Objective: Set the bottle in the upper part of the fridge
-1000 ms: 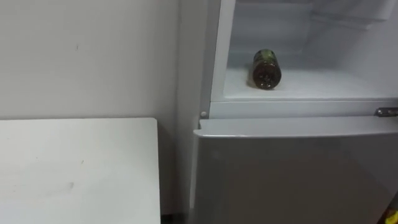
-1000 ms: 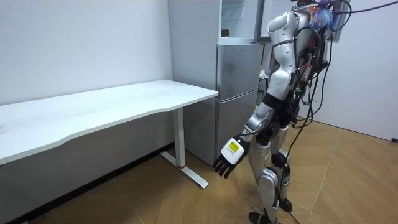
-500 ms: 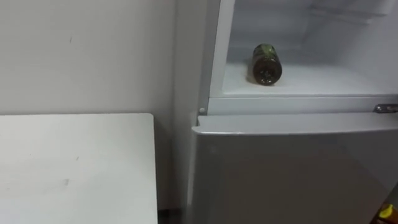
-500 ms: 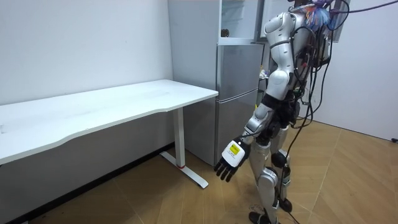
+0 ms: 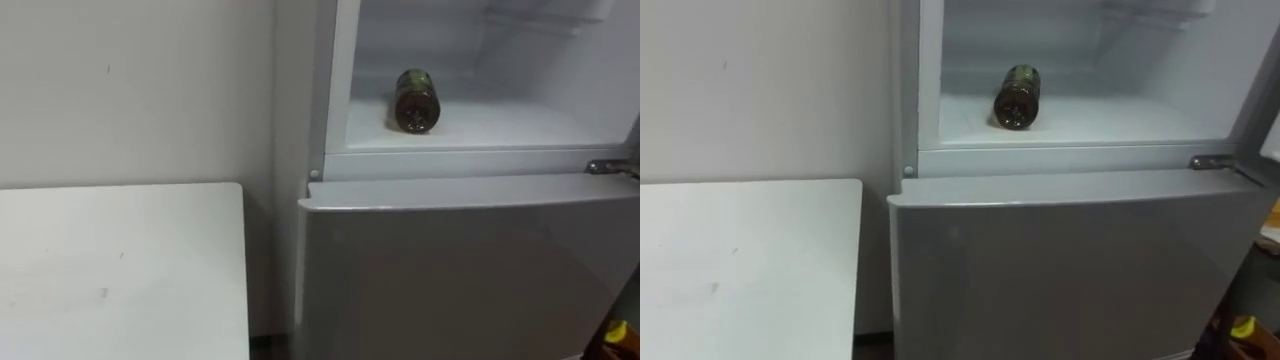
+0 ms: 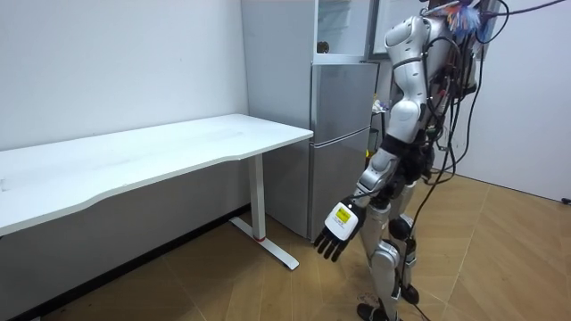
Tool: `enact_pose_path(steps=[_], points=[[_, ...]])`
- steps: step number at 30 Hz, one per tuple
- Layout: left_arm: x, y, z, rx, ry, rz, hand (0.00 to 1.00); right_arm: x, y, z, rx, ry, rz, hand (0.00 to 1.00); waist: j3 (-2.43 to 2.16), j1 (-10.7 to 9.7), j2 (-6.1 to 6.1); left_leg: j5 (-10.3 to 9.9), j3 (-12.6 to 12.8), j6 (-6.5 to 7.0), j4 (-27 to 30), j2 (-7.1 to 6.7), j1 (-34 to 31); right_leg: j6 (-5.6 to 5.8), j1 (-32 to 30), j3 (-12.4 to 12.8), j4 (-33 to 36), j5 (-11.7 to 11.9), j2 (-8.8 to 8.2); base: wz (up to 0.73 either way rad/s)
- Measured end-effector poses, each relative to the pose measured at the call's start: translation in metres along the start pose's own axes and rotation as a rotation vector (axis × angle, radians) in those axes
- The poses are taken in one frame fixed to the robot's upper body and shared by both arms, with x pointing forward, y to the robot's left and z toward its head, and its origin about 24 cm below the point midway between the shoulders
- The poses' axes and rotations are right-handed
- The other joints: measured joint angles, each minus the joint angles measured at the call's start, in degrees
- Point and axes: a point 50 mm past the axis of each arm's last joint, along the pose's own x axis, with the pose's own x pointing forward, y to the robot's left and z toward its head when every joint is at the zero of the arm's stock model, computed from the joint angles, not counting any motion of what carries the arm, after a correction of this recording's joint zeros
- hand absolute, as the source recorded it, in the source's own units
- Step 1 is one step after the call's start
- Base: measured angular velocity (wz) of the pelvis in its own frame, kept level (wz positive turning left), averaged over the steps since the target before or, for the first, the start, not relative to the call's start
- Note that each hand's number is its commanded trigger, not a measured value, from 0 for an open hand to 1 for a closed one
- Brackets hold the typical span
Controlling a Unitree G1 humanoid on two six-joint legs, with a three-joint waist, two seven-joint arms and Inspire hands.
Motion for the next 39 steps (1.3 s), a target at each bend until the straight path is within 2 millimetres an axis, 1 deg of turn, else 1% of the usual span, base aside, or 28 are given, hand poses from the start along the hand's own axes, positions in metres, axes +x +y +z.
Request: enact_pose_path(steps=[11, 15, 18, 20, 21, 24, 25, 26, 30, 32, 36, 39], points=[[0.002, -0.004, 0.000, -0.010, 0.015, -0.018, 0.00, -0.013, 0.007, -0.003, -0.002, 0.015, 0.062, 0.00, 0.02, 0.0, 0.02, 0.0, 0.2, 0.00, -0.2, -0.15, 0.9, -0.04, 0.1, 0.2, 0.6, -0.6, -0.24, -0.02], [0.002, -0.005, -0.002, -0.007, 0.020, -0.022, 0.00, -0.016, 0.009, -0.004, -0.006, 0.017, 0.081, 0.00, 0.05, 0.0, 0.08, 0.0, 0.9, -0.01, -0.4, -0.12, 1.0, -0.05, 0.0, 0.9, 1.3, -0.6, -0.08, -0.07], [0.002, -0.006, -0.003, 0.008, 0.020, -0.024, 0.00, -0.027, 0.013, -0.005, 0.011, 0.026, 0.114, 0.00, 0.15, 0.0, 0.29, 0.0, 1.3, -0.01, -0.3, -0.07, 1.0, -0.09, 0.0, 1.2, 1.3, -0.5, 0.01, -0.06], [0.001, -0.010, -0.002, 0.027, 0.014, -0.037, 0.00, -0.038, 0.016, -0.007, 0.016, 0.022, 0.148, 0.00, 0.16, 0.0, 0.59, 0.0, 1.2, -0.01, -0.3, -0.07, 0.9, -0.10, 0.0, 1.2, 1.2, -0.5, 0.01, 0.00], [0.001, -0.010, -0.002, 0.032, 0.013, -0.040, 0.00, -0.040, 0.016, -0.007, 0.019, 0.022, 0.151, 0.00, 0.16, 0.1, 0.66, 0.0, 1.2, -0.01, -0.3, -0.07, 0.9, -0.10, -0.1, 1.2, 1.2, -0.5, 0.01, 0.00], [0.001, -0.012, -0.002, 0.040, 0.011, -0.047, 0.00, -0.046, 0.018, -0.007, 0.045, 0.032, 0.170, 0.00, 0.05, 0.1, 1.15, 0.0, 1.2, -0.01, -0.3, -0.07, 0.9, -0.11, -0.5, 1.2, 1.2, -0.4, 0.01, -0.01], [0.001, -0.012, -0.002, 0.040, 0.011, -0.048, 0.00, -0.048, 0.019, -0.006, 0.051, 0.033, 0.180, 0.00, -0.12, 0.2, 1.44, 0.0, 1.2, -0.01, -0.3, -0.08, 0.8, -0.11, -0.8, 1.4, 1.2, -0.4, 0.01, -0.04], [0.001, -0.012, -0.001, 0.042, 0.010, -0.048, 0.00, -0.051, 0.021, -0.006, 0.057, 0.034, 0.192, 0.00, -0.14, 0.2, 1.67, 0.0, 1.2, -0.01, -0.3, -0.07, 0.8, -0.11, -0.8, 1.4, 1.2, -0.4, 0.01, -0.05], [0.001, -0.014, 0.002, 0.051, -0.004, -0.057, 0.00, -0.057, 0.023, -0.006, 0.036, 0.005, 0.227, 0.00, -0.15, 0.8, 2.07, 0.0, 1.3, -0.01, -0.1, -0.05, 0.7, -0.12, -0.9, 1.4, 1.1, -0.4, -0.03, 0.00], [0.001, -0.016, 0.003, 0.061, -0.013, -0.066, 0.00, -0.059, 0.022, -0.008, 0.009, -0.017, 0.248, 0.00, -0.18, 1.5, 2.16, 0.0, 1.3, -0.01, -0.1, -0.04, 0.7, -0.13, -0.9, 1.4, 1.1, -0.4, -0.02, 0.00], [0.001, -0.018, 0.003, 0.069, -0.015, -0.079, 0.00, -0.062, 0.023, -0.008, 0.015, -0.012, 0.277, 0.00, -0.28, 2.4, 2.35, 0.0, 1.1, -0.01, -0.1, -0.03, 0.5, -0.13, -0.9, 1.2, 1.2, -0.4, -0.05, 0.02], [0.001, -0.019, 0.005, 0.068, -0.018, -0.086, 0.00, -0.068, 0.026, -0.009, 0.023, 0.001, 0.311, 0.00, -0.36, 2.9, 2.46, 0.0, 1.0, -0.01, 0.2, 0.00, 0.1, -0.15, -0.8, 0.9, 1.3, -0.4, -0.08, 0.05]])
